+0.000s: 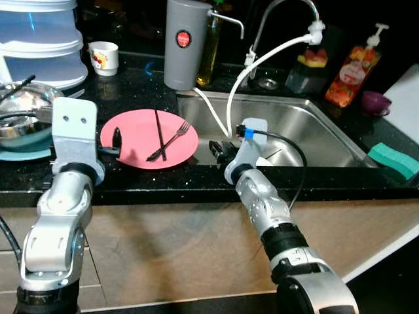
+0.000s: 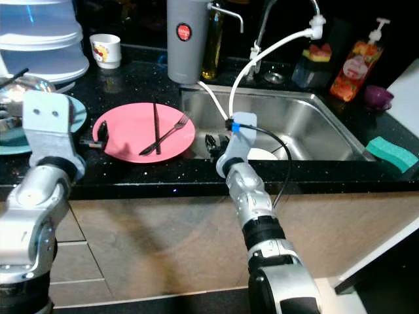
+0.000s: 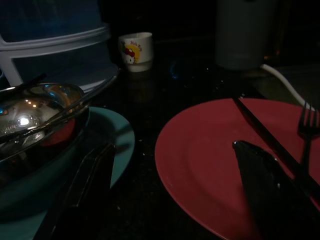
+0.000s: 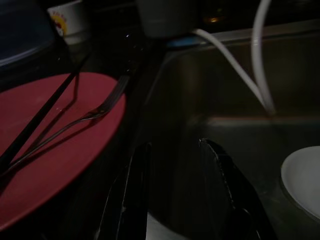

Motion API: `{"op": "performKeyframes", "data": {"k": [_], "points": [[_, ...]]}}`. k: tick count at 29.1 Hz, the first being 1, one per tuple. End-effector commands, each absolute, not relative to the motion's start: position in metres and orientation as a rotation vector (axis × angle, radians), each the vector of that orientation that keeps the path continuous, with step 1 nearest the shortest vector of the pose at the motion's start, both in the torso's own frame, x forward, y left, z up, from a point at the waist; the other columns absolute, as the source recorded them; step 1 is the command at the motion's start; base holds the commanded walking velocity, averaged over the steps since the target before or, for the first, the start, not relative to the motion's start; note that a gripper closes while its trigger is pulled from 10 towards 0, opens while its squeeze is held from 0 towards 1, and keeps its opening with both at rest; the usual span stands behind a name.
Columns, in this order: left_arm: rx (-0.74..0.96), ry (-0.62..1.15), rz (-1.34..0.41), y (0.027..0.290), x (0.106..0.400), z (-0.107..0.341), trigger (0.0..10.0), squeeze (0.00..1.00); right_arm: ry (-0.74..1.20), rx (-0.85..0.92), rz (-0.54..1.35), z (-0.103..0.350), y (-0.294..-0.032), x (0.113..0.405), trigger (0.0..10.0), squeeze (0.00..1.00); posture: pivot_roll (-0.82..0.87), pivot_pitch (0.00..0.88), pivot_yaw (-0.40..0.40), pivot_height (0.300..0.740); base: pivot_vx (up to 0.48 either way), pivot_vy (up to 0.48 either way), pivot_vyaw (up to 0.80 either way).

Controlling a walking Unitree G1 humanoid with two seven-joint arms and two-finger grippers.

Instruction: Kitchen organization

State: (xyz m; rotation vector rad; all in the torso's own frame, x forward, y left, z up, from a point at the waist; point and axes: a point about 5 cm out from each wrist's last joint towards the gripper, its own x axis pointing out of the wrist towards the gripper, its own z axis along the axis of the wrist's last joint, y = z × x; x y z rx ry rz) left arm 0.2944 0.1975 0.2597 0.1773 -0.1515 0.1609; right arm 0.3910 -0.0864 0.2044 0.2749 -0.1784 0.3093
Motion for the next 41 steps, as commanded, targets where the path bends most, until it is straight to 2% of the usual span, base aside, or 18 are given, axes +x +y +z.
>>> {"op": "performKeyframes", "data": {"k": [1,10,18,25,28,30,34,38,41], "points": [[0.175,-0.141,0.155,0.199,0.295,0.256,10.0,0.0,-0.119,0.289,0.262,0.184,-0.092,0.387,10.0,0.0,0.27,0.076,-0.028,0.74,0.0,0.0,0.0],[0.203,-0.142,0.13,0.2,0.294,0.255,10.0,0.0,-0.115,0.315,0.215,0.172,-0.093,0.379,10.0,0.0,0.3,0.098,0.027,0.74,0.0,0.0,0.0],[0.214,-0.146,0.137,0.207,0.294,0.258,10.0,0.0,-0.144,0.341,0.197,0.175,-0.095,0.379,10.0,0.0,0.31,0.105,0.034,0.74,0.0,0.0,0.0],[0.234,-0.138,0.068,0.203,0.295,0.258,10.0,0.0,-0.276,0.397,0.062,0.196,-0.117,0.382,10.0,0.0,0.3,0.112,0.043,0.74,0.0,0.0,0.0],[0.216,-0.169,0.025,0.2,0.296,0.263,10.0,0.0,-0.441,0.417,-0.04,0.216,-0.139,0.378,10.0,0.0,0.3,0.114,0.057,0.74,0.0,0.0,0.0],[0.211,-0.179,0.012,0.198,0.296,0.265,10.0,0.0,-0.485,0.413,-0.064,0.222,-0.144,0.376,10.0,0.0,0.3,0.114,0.057,0.74,0.0,0.0,0.0],[0.171,-0.195,-0.039,0.192,0.299,0.266,10.0,0.0,-0.594,0.358,-0.064,0.238,-0.152,0.372,10.0,0.0,0.28,0.117,0.075,0.74,0.0,0.0,0.0],[0.118,-0.199,-0.104,0.181,0.302,0.262,10.0,0.0,-0.555,0.128,0.12,0.241,-0.132,0.376,10.0,0.0,0.25,0.116,0.078,0.74,0.0,0.0,0.0],[0.12,-0.196,-0.09,0.182,0.302,0.259,10.0,0.0,-0.537,0.053,0.188,0.24,-0.124,0.377,10.0,0.0,0.23,0.112,0.073,0.74,0.0,0.0,0.0]]}}
